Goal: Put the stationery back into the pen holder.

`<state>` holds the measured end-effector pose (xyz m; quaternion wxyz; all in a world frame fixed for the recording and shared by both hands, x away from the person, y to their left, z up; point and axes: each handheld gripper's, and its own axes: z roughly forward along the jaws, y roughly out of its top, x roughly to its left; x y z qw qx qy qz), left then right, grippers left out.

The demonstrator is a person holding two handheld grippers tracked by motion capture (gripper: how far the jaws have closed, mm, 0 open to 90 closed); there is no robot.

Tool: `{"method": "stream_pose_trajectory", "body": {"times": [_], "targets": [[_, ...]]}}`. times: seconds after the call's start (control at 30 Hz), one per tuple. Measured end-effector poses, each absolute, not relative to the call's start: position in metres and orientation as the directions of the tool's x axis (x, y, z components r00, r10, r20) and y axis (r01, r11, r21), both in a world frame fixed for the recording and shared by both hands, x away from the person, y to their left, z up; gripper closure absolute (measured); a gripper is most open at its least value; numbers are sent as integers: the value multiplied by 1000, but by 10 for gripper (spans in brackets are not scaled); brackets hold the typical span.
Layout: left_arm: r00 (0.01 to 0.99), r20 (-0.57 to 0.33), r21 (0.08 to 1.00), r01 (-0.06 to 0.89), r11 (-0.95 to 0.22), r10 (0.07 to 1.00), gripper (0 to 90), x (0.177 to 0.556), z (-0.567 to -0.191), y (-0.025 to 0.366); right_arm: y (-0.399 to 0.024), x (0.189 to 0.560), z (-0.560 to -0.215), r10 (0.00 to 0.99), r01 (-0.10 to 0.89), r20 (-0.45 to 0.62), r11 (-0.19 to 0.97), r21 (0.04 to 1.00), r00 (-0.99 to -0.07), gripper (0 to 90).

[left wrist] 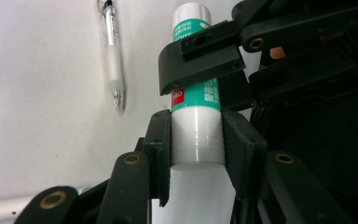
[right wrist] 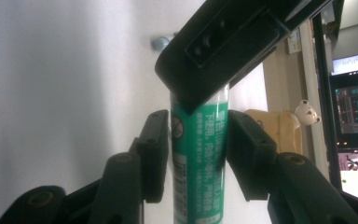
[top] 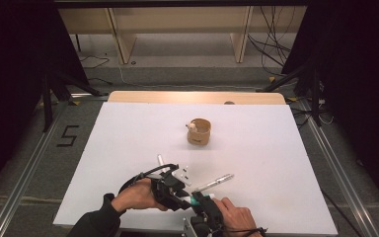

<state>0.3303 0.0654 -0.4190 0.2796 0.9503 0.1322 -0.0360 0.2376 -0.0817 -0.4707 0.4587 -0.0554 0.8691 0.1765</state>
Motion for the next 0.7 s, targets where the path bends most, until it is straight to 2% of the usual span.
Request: {"method": "stream_pose_trajectory", "body": {"times": [0.2, 0.57, 0.7], "targets": [[961, -147, 521, 275, -808, 233, 642, 330, -419, 65, -80, 237, -473, 45, -271, -833, 935, 229, -551, 649], [959, -158, 512, 282, -811, 234, 629, 331, -420, 66, -79, 236, -475, 5, -295, -853, 937, 186, -522, 659], [960, -152, 522, 281, -806, 236, 520, 331, -417, 71, -80, 237, -475, 7, -288, -853, 940, 184, -522, 660]]}}
